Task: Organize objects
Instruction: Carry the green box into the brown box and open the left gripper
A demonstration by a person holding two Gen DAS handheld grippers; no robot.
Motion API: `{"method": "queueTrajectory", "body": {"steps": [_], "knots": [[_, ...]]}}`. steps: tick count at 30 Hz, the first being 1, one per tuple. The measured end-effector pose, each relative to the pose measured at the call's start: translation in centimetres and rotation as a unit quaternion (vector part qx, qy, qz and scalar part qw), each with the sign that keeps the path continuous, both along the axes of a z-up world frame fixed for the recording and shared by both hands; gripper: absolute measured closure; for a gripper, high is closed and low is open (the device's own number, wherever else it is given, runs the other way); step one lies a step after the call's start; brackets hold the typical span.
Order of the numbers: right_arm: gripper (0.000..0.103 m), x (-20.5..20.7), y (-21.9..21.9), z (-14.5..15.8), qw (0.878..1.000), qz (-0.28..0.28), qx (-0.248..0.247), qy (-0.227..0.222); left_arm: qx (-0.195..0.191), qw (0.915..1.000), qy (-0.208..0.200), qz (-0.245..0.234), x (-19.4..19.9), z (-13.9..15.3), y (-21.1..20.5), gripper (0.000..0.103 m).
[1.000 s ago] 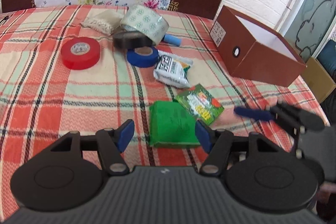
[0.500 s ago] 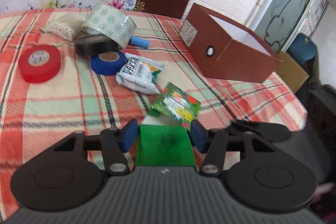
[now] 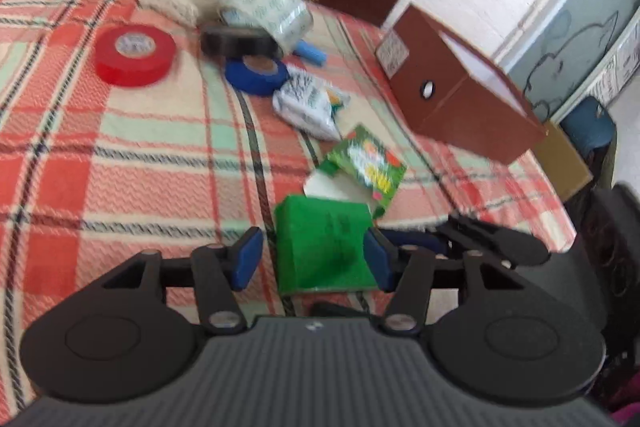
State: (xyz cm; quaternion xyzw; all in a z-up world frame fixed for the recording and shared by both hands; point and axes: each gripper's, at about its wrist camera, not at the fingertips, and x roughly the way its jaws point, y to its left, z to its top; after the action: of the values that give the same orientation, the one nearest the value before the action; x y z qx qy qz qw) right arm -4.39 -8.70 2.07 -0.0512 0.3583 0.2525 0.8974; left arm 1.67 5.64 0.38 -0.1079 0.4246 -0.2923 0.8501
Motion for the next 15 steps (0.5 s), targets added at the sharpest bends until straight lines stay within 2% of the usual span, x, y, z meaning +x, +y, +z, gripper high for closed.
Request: {"method": "queueTrajectory", "body": {"steps": [1,3,8,15], "knots": [[0.036,0.1,0.2,0.0,1.0,0.002,-0.003,0.0,0.011,0.9999,-0.003,0.003,-0.2,-0.2,-0.5,0.058],[0.038,-0.1,0.5,0.1,1.0,-0.004,-0.014,-0.008,0.023,0.9995,-0.02,0.003,-0.8,0.5,-0.9,0.058],[0.039,-1.2,-0.7,2.5,0.998,-0.016,0.009,-0.059,0.01,0.9987,-0.05,-0.003,-0.8,3.6,-1.3,0.058],[0.039,-0.9,-4.4,3.3,0.995,-0.066,0.02,-0.073,0.05,0.9957,-0.07,-0.034,-0.1,5.1,-7.2,0.058]]}}
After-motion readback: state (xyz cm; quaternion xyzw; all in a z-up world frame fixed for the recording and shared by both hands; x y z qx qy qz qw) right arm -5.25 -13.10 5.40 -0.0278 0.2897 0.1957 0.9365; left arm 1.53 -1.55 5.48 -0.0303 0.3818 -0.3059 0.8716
